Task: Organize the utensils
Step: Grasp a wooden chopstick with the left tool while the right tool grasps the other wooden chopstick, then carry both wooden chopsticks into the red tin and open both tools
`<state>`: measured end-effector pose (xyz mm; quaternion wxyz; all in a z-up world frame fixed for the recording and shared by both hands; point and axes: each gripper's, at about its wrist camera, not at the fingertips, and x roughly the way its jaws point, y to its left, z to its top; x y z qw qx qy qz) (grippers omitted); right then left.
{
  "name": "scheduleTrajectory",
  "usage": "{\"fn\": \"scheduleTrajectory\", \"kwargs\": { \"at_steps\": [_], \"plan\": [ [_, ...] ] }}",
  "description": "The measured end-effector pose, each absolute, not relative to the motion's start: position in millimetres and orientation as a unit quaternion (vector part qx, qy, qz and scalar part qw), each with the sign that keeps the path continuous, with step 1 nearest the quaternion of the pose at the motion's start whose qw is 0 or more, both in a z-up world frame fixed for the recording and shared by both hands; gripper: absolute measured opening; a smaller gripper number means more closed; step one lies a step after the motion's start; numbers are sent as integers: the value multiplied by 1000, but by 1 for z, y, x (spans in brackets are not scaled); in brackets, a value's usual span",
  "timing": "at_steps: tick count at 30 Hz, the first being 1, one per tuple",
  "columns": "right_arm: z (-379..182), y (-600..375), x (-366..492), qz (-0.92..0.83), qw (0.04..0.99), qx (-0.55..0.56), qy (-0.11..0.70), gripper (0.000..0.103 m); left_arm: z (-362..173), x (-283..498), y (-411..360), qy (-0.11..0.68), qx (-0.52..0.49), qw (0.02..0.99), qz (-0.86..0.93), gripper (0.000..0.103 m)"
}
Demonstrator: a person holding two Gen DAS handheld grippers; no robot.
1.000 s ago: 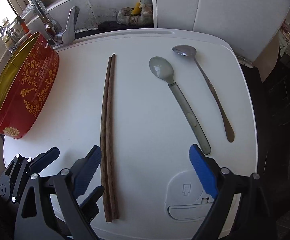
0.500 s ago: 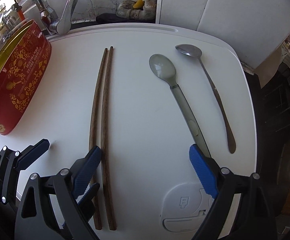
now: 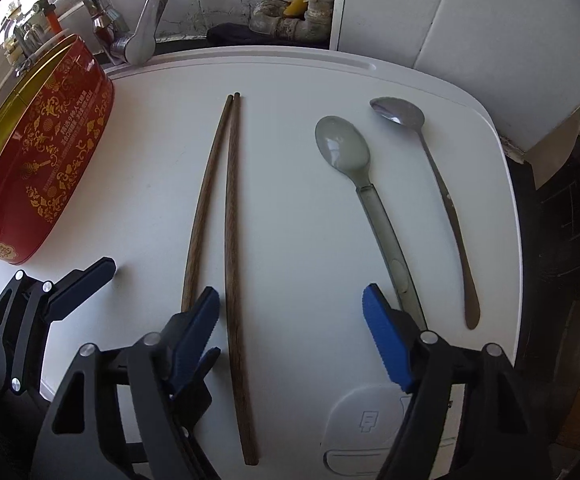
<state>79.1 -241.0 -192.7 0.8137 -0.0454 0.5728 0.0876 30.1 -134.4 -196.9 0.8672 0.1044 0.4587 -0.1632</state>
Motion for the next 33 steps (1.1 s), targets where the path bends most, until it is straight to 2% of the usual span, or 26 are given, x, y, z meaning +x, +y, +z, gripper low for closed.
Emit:
{"fn": "scheduleTrajectory", "kwargs": {
  "at_steps": [1, 2, 3, 4, 16, 26, 33],
  "plan": [
    [-191, -240, 78, 93, 815, -45, 570, 60, -196, 29, -133, 455, 101, 869, -164, 57],
    [-190, -240, 76, 97, 816, -46, 568, 44, -195, 29, -131, 458, 87, 867, -177, 40],
    [-189, -240, 76, 100, 816, -47, 568, 17, -193, 29, -129, 460, 86, 867, -173, 20],
    [-188, -241, 76, 101, 813, -46, 571, 7, -193, 30, -128, 460, 92, 867, -167, 9],
    [-187, -249, 73, 105, 809, -13, 578, 7, -186, 34, -114, 472, 47, 865, -163, 6],
    [-89, -252, 41, 170, 865, 30, 471, 7, -97, 18, -67, 397, -33, 904, -155, 6],
    [-57, -202, 29, 243, 868, 14, 432, 7, -56, 1, 6, 364, -80, 924, -87, 6]
  ]
}}
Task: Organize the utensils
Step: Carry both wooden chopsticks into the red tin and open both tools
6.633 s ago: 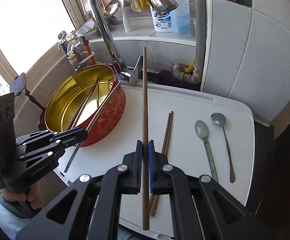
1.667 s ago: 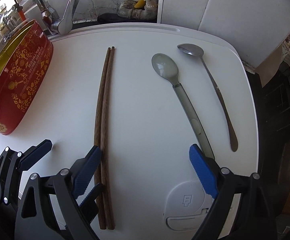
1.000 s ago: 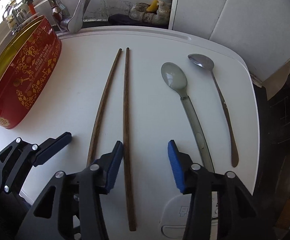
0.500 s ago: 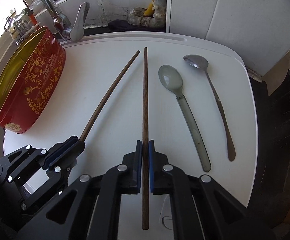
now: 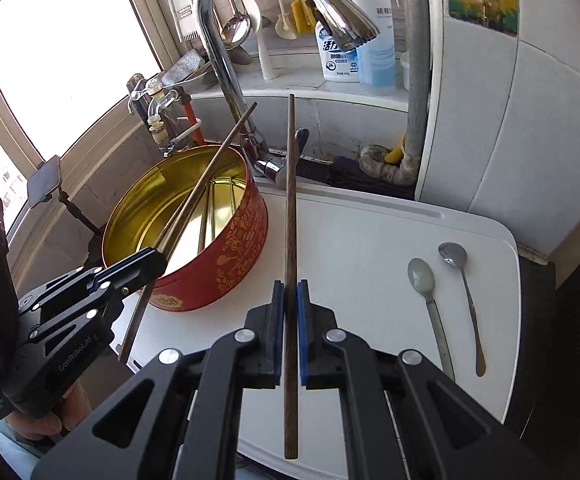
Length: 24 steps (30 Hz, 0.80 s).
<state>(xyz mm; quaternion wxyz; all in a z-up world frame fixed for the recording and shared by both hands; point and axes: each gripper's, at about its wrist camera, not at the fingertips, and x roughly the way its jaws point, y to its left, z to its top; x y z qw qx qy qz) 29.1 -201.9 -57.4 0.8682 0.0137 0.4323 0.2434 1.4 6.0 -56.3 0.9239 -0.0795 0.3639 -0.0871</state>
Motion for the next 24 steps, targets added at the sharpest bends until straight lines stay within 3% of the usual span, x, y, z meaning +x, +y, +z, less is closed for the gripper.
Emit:
{"fn": "scheduleTrajectory", "kwargs": {
  "at_steps": [13, 24],
  "plan": [
    [-62, -85, 54, 347, 805, 22, 482, 7, -63, -22, 138, 386, -189, 903, -14, 6],
    [-81, -28, 112, 319, 763, 55, 559, 7, -83, 48, 184, 454, -269, 847, -57, 6]
  ]
}}
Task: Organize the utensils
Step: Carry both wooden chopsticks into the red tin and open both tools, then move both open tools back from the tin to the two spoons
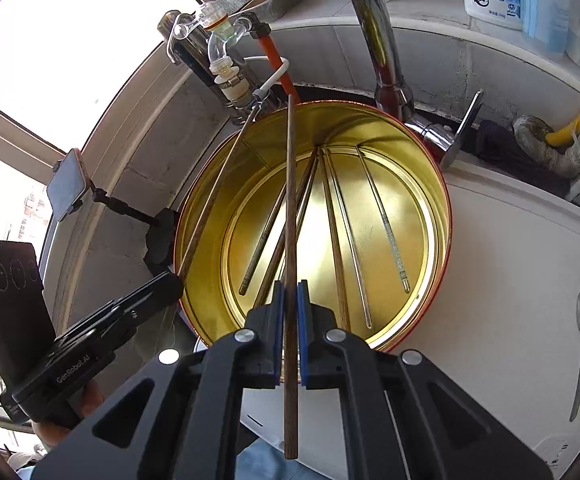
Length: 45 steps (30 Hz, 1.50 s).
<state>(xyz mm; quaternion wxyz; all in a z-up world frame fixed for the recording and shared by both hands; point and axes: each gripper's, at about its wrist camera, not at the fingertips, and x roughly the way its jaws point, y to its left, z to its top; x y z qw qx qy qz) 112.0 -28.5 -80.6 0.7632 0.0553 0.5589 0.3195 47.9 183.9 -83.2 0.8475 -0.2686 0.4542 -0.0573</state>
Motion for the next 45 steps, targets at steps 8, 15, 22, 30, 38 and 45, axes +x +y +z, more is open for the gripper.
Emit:
{"fn": "scheduleTrajectory", "kwargs": {
  "at_steps": [8, 15, 22, 30, 38, 45],
  "plan": [
    [-105, -1, 138, 296, 742, 51, 600, 7, -117, 83, 201, 495, -290, 816, -74, 6],
    [-126, 16, 169, 267, 737, 38, 620, 7, -133, 105, 213, 507, -284, 811, -65, 6],
    [-137, 28, 175, 259, 728, 33, 633, 15, -142, 108, 207, 533, -223, 815, -49, 10],
    [-108, 21, 177, 256, 767, 28, 588, 57, -126, 99, 197, 510, -169, 842, -44, 66],
    [-116, 15, 179, 244, 764, 38, 597, 65, -131, 104, 198, 518, -172, 837, -41, 66],
    [-114, 12, 177, 246, 766, 40, 593, 67, -133, 102, 194, 520, -166, 837, -41, 66]
  ]
}}
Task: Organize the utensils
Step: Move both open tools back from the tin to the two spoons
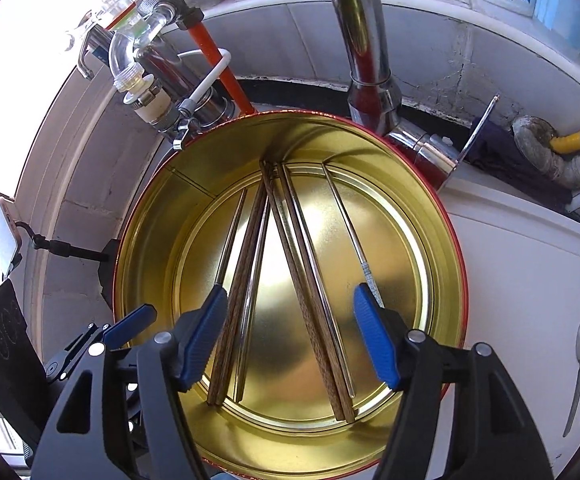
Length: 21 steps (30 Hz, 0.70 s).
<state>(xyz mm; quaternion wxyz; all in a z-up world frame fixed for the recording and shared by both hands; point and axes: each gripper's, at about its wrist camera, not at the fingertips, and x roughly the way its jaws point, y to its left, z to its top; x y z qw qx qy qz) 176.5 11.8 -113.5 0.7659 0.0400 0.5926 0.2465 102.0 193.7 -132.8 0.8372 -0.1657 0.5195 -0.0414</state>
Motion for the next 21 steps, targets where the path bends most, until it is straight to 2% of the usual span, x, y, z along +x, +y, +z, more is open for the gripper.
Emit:
{"fn": "scheduleTrajectory", "kwargs": {
  "at_steps": [5, 7, 9, 16, 21],
  "plan": [
    [-108, 12, 170, 250, 771, 40, 585, 71, -130, 97, 192, 515, -163, 841, -44, 66],
    [-105, 11, 166, 254, 776, 41, 576, 83, -127, 94, 190, 507, -164, 845, -50, 70],
    [-102, 7, 160, 259, 782, 40, 566, 90, -123, 89, 189, 496, -169, 850, -58, 70],
    [-94, -10, 142, 262, 794, 68, 544, 90, -103, 67, 185, 446, -173, 875, -76, 79],
    [-90, -32, 128, 267, 802, 109, 523, 90, -101, 61, 177, 436, -174, 878, -89, 79]
  ]
}}
